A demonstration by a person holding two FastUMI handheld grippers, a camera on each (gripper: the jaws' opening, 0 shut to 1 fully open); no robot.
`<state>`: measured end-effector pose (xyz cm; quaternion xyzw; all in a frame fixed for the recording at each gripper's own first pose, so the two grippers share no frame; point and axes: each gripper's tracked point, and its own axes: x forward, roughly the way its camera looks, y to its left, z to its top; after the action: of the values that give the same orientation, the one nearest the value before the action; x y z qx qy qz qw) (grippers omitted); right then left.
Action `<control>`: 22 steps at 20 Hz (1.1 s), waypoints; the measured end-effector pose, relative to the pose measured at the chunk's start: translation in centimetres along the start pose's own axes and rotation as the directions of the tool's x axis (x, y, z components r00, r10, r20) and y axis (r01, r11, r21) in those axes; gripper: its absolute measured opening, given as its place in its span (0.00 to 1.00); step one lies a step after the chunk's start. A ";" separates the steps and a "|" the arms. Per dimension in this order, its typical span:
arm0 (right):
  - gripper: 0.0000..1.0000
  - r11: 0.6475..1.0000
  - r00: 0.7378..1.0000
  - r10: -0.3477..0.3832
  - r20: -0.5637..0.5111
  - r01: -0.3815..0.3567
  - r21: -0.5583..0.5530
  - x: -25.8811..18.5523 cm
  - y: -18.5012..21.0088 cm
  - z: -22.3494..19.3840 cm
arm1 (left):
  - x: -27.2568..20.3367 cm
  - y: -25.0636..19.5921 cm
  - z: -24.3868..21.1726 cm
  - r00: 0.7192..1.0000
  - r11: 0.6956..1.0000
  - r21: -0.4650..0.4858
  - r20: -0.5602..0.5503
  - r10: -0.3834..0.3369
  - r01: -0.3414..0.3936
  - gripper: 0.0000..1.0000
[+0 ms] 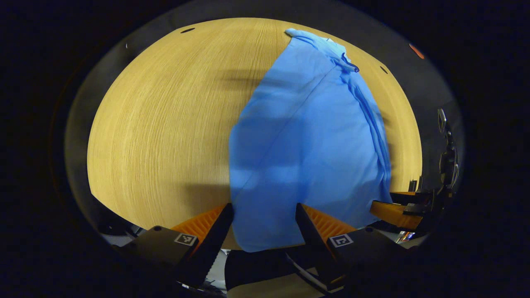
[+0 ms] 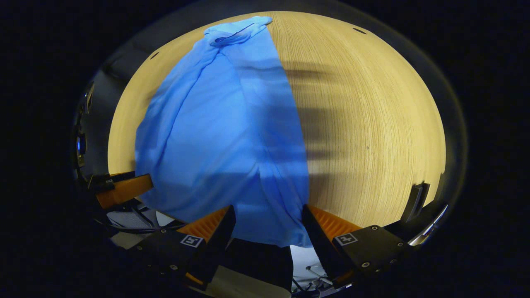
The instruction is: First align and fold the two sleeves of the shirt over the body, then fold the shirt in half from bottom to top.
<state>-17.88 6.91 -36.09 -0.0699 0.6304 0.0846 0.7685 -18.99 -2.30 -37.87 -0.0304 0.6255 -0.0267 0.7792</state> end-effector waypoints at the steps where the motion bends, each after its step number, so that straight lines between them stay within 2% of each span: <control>1: 0.99 1.000 1.000 -0.010 0.002 0.010 -0.007 0.0 0.0 -0.1 | 0.3 -0.1 0.2 1.000 1.000 0.014 0.009 0.005 -0.005 1.00; 4: 0.98 0.998 0.999 -0.054 0.009 0.054 -0.023 0.4 -0.2 -0.2 | 0.4 0.1 0.1 0.999 0.999 0.041 0.005 0.032 -0.032 0.98; 8: 0.98 0.988 0.994 -0.110 0.023 0.112 -0.106 0.5 -0.2 -0.5 | 0.6 0.1 -0.1 0.997 0.993 0.089 0.004 0.081 -0.081 0.97; 11: 0.98 0.988 0.994 -0.109 0.023 0.111 -0.109 0.5 -0.2 -0.5 | 0.7 0.0 -0.3 0.993 0.983 0.142 -0.003 0.119 -0.117 0.98; 13: 0.98 0.986 0.994 -0.109 0.028 0.112 -0.123 0.5 -0.2 -0.4 | 0.7 0.1 -0.3 0.993 0.987 0.112 -0.003 0.118 -0.117 0.98; 17: 0.98 0.986 0.993 -0.107 0.044 0.111 -0.121 0.4 -0.2 -0.4 | 0.7 0.0 -0.3 0.993 0.986 0.111 0.000 0.122 -0.121 0.98; 19: 0.95 0.988 0.993 -0.107 0.049 0.112 -0.104 0.4 -0.5 -0.4 | 0.7 0.1 -0.2 0.993 0.988 0.098 0.008 0.120 -0.120 0.98; 20: 0.90 0.990 0.993 -0.108 0.051 0.112 -0.089 0.3 -0.7 -0.4 | 0.8 0.2 0.0 0.993 0.989 0.086 0.013 0.118 -0.119 0.94; 21: 0.86 0.991 0.993 -0.108 0.051 0.112 -0.076 0.3 -0.9 -0.3 | 0.8 0.2 0.0 0.993 0.990 0.075 0.018 0.116 -0.117 0.80; 22: 0.75 0.991 0.993 -0.108 0.049 0.111 -0.068 0.4 -1.0 -0.3 | 0.9 0.1 0.0 0.994 0.992 0.065 0.019 0.111 -0.112 0.75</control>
<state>-17.88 5.89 -36.55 -0.1295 0.6047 0.0659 0.7831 -18.78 -2.23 -38.74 0.0302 0.6189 -0.0035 0.7849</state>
